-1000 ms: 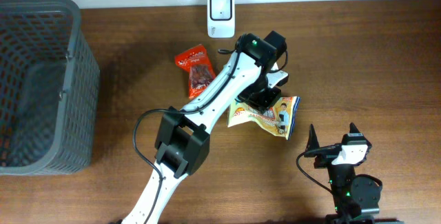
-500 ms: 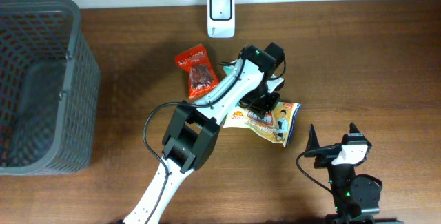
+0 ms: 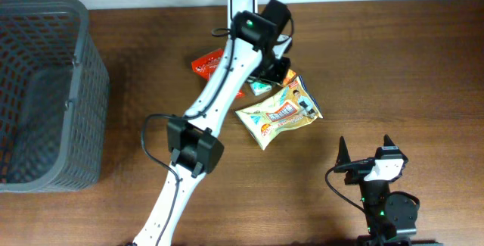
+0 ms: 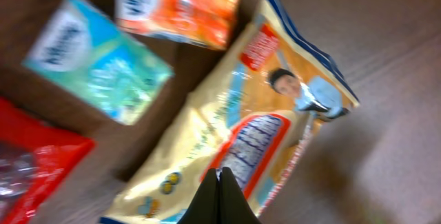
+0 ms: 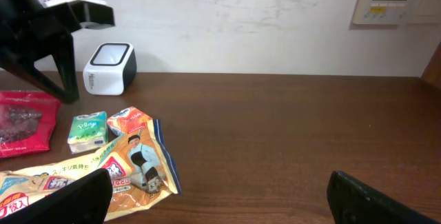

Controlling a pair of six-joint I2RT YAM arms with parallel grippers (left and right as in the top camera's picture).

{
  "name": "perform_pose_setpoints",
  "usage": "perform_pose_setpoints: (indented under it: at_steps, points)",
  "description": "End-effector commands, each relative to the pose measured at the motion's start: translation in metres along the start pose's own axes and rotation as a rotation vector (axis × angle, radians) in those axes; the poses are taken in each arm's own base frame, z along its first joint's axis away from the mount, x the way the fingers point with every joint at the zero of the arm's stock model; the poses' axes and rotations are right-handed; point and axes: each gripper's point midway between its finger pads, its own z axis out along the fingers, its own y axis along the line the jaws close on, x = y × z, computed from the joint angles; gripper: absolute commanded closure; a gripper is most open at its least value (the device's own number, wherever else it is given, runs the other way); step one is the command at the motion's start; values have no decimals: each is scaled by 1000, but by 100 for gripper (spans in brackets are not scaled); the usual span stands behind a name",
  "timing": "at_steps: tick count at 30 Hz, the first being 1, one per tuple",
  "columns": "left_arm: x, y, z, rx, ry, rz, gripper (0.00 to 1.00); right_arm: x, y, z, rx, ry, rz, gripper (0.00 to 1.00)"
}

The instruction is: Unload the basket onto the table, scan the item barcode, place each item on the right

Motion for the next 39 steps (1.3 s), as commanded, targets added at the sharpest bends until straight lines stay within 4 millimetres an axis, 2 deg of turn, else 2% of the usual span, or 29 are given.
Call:
perform_pose_setpoints:
  at_steps: [1, 4, 6, 11, 13, 15, 16, 18, 20, 21, 22, 23, 25, 27, 28, 30, 33, 36, 37, 39]
  points:
    - [8, -37, 23, 42, 30, 53, 100, 4, -3, 0, 17, 6, -6, 2]
    - [1, -57, 49, 40, -2, 109, 100, 4, -3, 0, 17, 6, -6, 2]
    - [-2, -61, 67, 18, -12, 128, 100, 4, -3, 0, 17, 6, -6, 2]
    - [0, -37, 122, -78, 17, 74, 100, 4, -3, 0, 17, 6, -6, 2]
    - [2, -30, 131, -89, 31, 73, 100, 4, -3, 0, 17, 6, -6, 2]
    - [-1, -32, 124, -85, 19, 100, 100, 4, -3, 0, 17, 6, -6, 1]
    - [-7, -37, 109, -78, -10, 107, 100, 4, -3, 0, 17, 6, -6, 2]
    - [-18, -47, 78, -63, -71, 117, 100, 4, -3, 0, 17, 6, -6, 2]
    - [-26, -57, 36, -48, -135, 126, 100, 4, -3, 0, 17, 6, -6, 1]
    - [-27, -62, 9, -42, -166, 129, 100, 4, -3, 0, 17, 6, -6, 2]
    - [-26, -61, -15, -47, -187, 127, 100, 4, -3, 0, 17, 6, -6, 1]
    - [-22, -60, -30, -54, -193, 123, 100, 4, -3, 0, 17, 6, -6, 2]
    - [-6, -54, -50, -78, -161, 111, 100, 4, -3, 0, 17, 6, -6, 2]
    - [19, -46, -52, -103, -62, 99, 100, 4, -3, 0, 17, 6, -6, 2]
    - [23, -49, -47, -81, -34, 128, 100, 4, -3, 0, 17, 6, -6, 2]
    - [32, -51, -34, -62, 24, 133, 100, 4, -3, 0, 17, 5, -6, 2]
    - [51, -38, -7, -100, 139, 114, 100, 4, -3, 0, 17, 6, -6, 2]
    - [76, -22, 19, -138, 270, 87, 100, 4, -3, 0, 17, 6, -6, 2]
    - [91, -5, 32, -202, 343, 80, 100, 4, -3, 0, 17, 6, -6, 2]
    - [103, 6, 40, -246, 394, 78, 100, 4, -3, 0, 17, 6, -6, 2]
